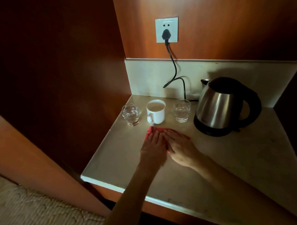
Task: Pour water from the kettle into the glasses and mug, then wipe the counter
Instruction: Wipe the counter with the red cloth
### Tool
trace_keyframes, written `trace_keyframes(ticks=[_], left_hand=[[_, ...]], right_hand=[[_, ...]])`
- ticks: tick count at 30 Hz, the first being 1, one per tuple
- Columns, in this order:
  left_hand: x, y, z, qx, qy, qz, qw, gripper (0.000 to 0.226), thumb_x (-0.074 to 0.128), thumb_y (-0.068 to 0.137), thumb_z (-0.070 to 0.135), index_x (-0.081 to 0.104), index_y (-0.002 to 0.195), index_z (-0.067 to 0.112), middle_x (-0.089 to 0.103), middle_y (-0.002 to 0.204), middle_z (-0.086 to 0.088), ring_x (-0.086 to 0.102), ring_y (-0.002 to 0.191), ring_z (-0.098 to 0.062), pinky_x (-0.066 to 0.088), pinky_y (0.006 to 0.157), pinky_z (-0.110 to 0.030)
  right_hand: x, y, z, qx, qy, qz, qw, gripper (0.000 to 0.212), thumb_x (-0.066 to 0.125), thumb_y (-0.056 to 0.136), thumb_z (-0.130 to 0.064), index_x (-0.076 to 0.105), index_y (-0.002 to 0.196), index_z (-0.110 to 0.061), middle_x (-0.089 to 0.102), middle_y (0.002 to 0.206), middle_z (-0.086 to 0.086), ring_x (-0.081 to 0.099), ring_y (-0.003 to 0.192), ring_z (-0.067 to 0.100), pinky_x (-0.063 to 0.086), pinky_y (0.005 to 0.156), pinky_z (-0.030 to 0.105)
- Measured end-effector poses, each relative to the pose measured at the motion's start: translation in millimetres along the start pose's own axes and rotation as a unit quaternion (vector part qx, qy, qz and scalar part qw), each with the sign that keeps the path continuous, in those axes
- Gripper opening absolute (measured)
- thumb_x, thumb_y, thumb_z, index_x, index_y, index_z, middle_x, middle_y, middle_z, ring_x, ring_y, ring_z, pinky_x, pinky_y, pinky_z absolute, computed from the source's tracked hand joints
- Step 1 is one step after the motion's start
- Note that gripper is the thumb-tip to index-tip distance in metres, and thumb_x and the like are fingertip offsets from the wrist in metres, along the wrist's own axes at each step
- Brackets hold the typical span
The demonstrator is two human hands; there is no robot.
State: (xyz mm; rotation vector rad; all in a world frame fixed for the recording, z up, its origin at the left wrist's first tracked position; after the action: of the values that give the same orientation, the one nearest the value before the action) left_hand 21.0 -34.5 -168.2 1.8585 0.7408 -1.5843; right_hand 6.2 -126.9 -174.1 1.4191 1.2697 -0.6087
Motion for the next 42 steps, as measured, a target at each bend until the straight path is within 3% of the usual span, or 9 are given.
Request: trace_keyframes(ticks=[3,12,17,24,27,30,34,39,42], left_hand=[[0.0,-41.8,-23.7,0.005,0.024,0.040,0.999,0.045,0.038,0.096,0.015,0.066,0.127,-0.003,0.061,0.133,-0.025,0.053,0.131,-0.043,0.037,0.112,-0.057],[3.0,-108.8,42.5,-0.002,-0.085,0.120,0.989,0.048,0.037,0.102,0.032,0.050,0.144,0.012,0.046,0.151,-0.009,0.035,0.146,-0.028,0.026,0.122,-0.047],[-6.2,-53.7,100.0,0.062,-0.141,0.122,0.981,0.045,0.047,0.097,0.028,0.064,0.132,0.005,0.060,0.139,-0.012,0.048,0.138,-0.031,0.041,0.112,-0.050],[-9.4,25.2,86.1,0.018,-0.104,0.068,0.992,0.053,0.031,0.103,0.032,0.049,0.148,0.011,0.043,0.155,-0.006,0.027,0.151,-0.024,0.012,0.125,-0.041],[-20.8,16.5,84.8,-0.004,-0.150,0.090,0.985,0.045,0.055,0.097,0.025,0.060,0.137,0.007,0.056,0.144,-0.009,0.043,0.142,-0.025,0.027,0.121,-0.042],[-13.0,-18.7,105.7,0.047,-0.154,0.094,0.982,0.045,0.068,0.085,0.023,0.069,0.126,0.004,0.065,0.134,-0.012,0.053,0.134,-0.032,0.044,0.109,-0.050],[-3.7,-35.0,106.4,0.042,-0.187,0.122,0.974,0.046,0.049,0.095,0.029,0.064,0.133,0.006,0.056,0.143,-0.013,0.045,0.140,-0.032,0.040,0.114,-0.049],[3.9,15.4,87.2,0.019,-0.124,0.046,0.991,0.052,0.031,0.105,0.032,0.042,0.151,0.010,0.036,0.159,-0.007,0.018,0.153,-0.025,0.011,0.125,-0.039],[8.4,16.9,88.6,0.029,-0.103,0.023,0.994,0.053,0.031,0.106,0.031,0.034,0.155,0.012,0.028,0.163,-0.005,0.009,0.155,-0.022,0.000,0.125,-0.037]], right_hand=[[10.9,-6.1,-46.1,-0.032,0.014,0.013,0.999,0.045,0.075,0.083,-0.001,0.069,0.127,0.006,0.068,0.134,0.022,0.065,0.126,0.037,0.050,0.106,0.052],[-16.9,-110.4,-41.3,-0.033,0.031,-0.009,0.999,0.051,0.046,0.097,-0.025,0.061,0.143,-0.010,0.059,0.149,0.003,0.054,0.139,0.021,0.045,0.111,0.040],[-43.2,-130.8,24.6,0.029,-0.007,0.006,1.000,0.052,0.040,0.097,-0.025,0.065,0.138,-0.006,0.063,0.145,0.009,0.059,0.133,0.027,0.050,0.106,0.043],[-43.4,-67.9,69.6,0.068,-0.014,0.013,0.998,0.049,0.076,0.078,0.009,0.068,0.126,0.010,0.067,0.133,0.026,0.066,0.121,0.044,0.054,0.100,0.058],[-46.7,-72.8,63.4,0.071,-0.013,0.022,0.997,0.051,0.082,0.073,0.011,0.069,0.122,0.011,0.069,0.129,0.027,0.068,0.118,0.045,0.055,0.096,0.061],[-46.8,-117.8,46.9,0.052,-0.044,0.059,0.996,0.041,0.065,0.089,-0.013,0.070,0.125,0.006,0.069,0.132,0.022,0.067,0.121,0.040,0.055,0.100,0.054],[-44.4,-138.3,37.2,0.052,-0.041,0.049,0.997,0.050,0.047,0.091,-0.024,0.070,0.129,0.000,0.068,0.136,0.015,0.064,0.126,0.032,0.049,0.105,0.041],[-47.5,-84.4,57.7,0.085,-0.025,0.027,0.996,0.051,0.079,0.079,0.002,0.068,0.129,0.005,0.067,0.136,0.020,0.065,0.125,0.038,0.051,0.104,0.053],[-50.3,-83.7,55.7,0.090,-0.015,0.009,0.996,0.051,0.077,0.085,0.001,0.064,0.134,0.006,0.063,0.141,0.021,0.060,0.131,0.039,0.046,0.111,0.051]])
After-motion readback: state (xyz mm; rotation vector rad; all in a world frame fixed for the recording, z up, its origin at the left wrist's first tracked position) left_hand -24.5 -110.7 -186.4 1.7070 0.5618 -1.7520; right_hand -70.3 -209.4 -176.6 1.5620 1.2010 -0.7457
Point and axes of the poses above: each hand's wrist, its own y-axis towards the middle knuckle, its own x-axis out of the palm, z = x × y, the point moved 7 cm from there along y, towards the middle knuckle
